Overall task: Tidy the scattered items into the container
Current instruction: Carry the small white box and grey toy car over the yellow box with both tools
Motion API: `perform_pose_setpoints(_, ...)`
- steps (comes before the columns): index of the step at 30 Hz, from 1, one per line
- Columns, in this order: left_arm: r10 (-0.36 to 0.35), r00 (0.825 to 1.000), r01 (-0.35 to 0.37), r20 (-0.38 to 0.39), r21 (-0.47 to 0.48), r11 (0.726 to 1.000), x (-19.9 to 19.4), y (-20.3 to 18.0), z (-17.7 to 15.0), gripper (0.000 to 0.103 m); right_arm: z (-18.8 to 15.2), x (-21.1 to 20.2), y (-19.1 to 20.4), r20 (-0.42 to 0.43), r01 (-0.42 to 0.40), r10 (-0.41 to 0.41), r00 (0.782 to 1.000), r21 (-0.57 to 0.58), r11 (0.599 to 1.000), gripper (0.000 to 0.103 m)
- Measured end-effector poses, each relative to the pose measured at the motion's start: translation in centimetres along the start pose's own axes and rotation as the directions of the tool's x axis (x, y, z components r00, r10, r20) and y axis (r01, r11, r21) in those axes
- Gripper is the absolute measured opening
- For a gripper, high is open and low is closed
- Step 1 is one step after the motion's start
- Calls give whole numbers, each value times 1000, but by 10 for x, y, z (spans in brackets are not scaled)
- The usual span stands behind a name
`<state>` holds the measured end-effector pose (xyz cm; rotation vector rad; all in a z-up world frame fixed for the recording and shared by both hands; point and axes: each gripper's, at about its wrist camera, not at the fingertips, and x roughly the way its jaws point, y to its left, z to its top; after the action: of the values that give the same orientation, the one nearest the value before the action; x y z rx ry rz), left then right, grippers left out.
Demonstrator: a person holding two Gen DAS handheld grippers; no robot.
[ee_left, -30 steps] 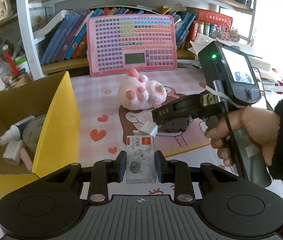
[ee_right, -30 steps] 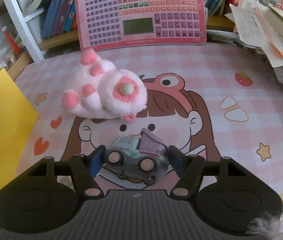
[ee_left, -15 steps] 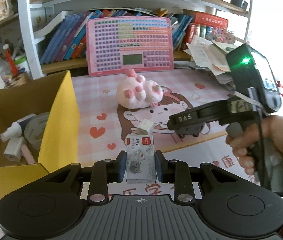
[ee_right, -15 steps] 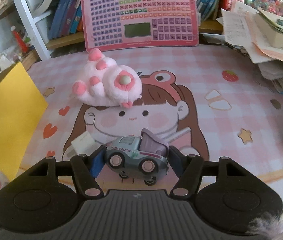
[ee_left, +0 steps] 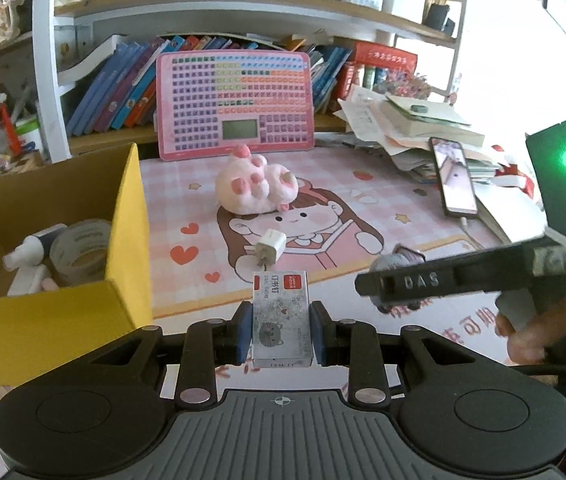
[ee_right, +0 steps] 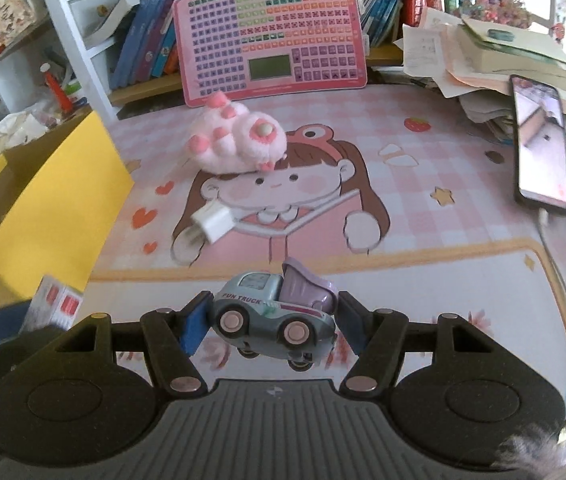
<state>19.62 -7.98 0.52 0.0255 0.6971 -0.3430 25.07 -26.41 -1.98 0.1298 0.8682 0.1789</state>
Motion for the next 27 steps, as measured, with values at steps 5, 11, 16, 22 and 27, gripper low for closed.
perform_pose_setpoints(5, -37, 999, 37, 12, 1, 999, -29, 16, -17, 28, -25, -28, 27, 25, 39, -39, 999, 4, 999, 64)
perform_pose_setpoints(11, -61, 998, 61, 26, 2, 998, -63, 39, -37, 29, -54, -55, 56, 47, 77, -78, 996, 24, 997, 64)
perform_pose_setpoints(16, -69, 997, 69, 32, -14, 997, -84, 62, -53, 28, -75, -73, 82, 65, 95, -97, 993, 27, 995, 64)
perform_pose_setpoints(22, -71, 997, 71, 34, -22, 997, -106, 83, -71, 28, -97, -88, 109, 72, 104, -106, 992, 31, 994, 64)
perform_pose_setpoints(27, -64, 997, 65, 34, -34, 997, -122, 95, -83, 28, -109, -96, 128, 73, 104, -105, 992, 26, 994, 64)
